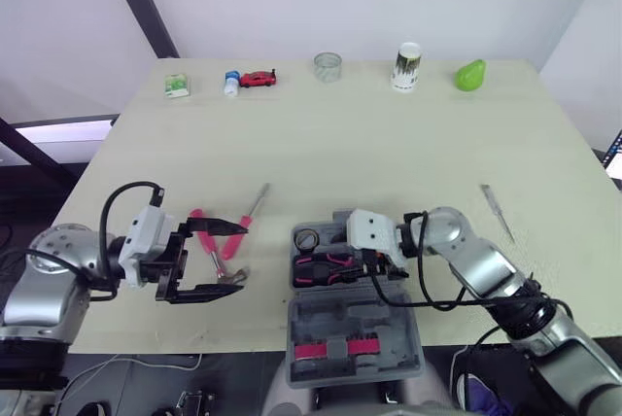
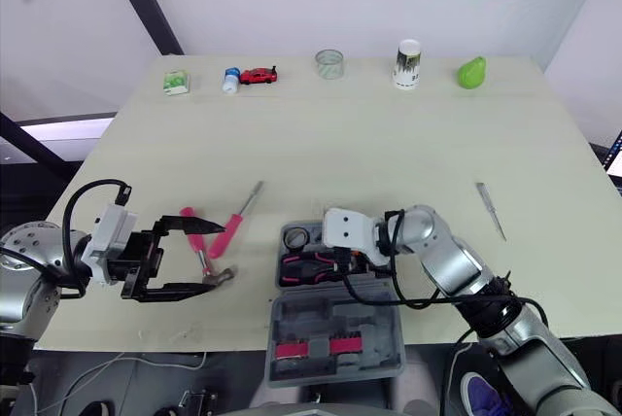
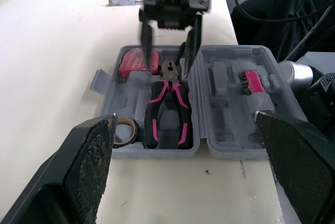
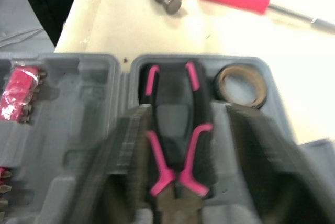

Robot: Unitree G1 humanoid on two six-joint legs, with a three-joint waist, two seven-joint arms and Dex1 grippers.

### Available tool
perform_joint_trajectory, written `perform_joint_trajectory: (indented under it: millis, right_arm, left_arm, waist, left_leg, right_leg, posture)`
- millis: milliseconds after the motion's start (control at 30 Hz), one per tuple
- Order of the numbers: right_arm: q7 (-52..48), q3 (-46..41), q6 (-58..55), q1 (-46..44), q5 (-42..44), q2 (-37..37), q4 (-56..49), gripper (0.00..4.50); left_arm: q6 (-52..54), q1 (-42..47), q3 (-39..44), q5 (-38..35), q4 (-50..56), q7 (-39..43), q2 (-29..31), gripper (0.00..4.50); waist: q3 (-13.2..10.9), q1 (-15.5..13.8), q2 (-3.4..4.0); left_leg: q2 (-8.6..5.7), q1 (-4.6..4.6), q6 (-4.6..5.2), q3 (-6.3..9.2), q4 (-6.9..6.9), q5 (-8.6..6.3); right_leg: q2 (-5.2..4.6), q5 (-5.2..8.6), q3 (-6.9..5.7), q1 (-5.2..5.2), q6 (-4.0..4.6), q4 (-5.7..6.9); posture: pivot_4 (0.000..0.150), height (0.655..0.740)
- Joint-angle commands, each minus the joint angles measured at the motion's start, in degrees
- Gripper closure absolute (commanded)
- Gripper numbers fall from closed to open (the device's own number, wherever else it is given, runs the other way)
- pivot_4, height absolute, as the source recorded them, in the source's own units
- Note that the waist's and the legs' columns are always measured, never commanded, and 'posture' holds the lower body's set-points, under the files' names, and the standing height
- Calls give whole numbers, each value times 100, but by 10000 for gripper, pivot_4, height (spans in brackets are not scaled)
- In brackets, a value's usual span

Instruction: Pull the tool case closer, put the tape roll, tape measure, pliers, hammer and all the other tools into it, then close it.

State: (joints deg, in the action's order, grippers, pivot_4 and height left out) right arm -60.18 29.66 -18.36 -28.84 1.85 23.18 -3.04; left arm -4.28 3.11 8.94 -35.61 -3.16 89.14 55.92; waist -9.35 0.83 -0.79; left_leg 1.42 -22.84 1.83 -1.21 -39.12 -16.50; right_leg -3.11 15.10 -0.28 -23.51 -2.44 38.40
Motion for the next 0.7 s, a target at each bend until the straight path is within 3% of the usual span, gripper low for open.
perform_joint_trajectory:
  millis: [33,100,133,467,700]
  right_arm:
    - [84,-274,467,-27,177,-182,222,32677]
    - [98,-295,614,-27,177,-264,403,42039]
    - [99,-286,724,-31,136,-286,516,43606]
    - [117,-113,1392,6,-276,-357,1612,43606]
    - [412,248,971,160,-894,-352,2830,43606]
  left_arm:
    - [-164,-5,61,-34,-3,336,6,0]
    - [-179,-8,61,-31,-16,336,-4,0]
    - [-186,-9,59,-29,-23,336,-7,0]
    - [-192,1,107,-4,-44,336,-112,0]
    - [-172,52,138,19,-81,281,-198,0]
  waist:
    - [0,0,-1]
    - [0,9,0]
    - [0,12,0]
    - [0,1,0]
    - [16,11,-10]
  left_leg:
    - [0,0,0,0,-1,0]
    - [-1,2,0,3,-3,0]
    - [0,3,0,3,-3,0]
    - [0,3,0,2,-6,0]
    - [0,23,0,-2,-6,0]
  right_leg:
    - [0,0,0,0,0,2]
    - [3,0,0,-1,0,9]
    - [4,1,0,-1,1,12]
    - [4,1,0,-2,1,16]
    - [4,1,6,6,1,25]
  posture:
    - [1500,7400]
    - [1500,7400]
    - [1500,7400]
    - [1500,7400]
    - [1500,7400]
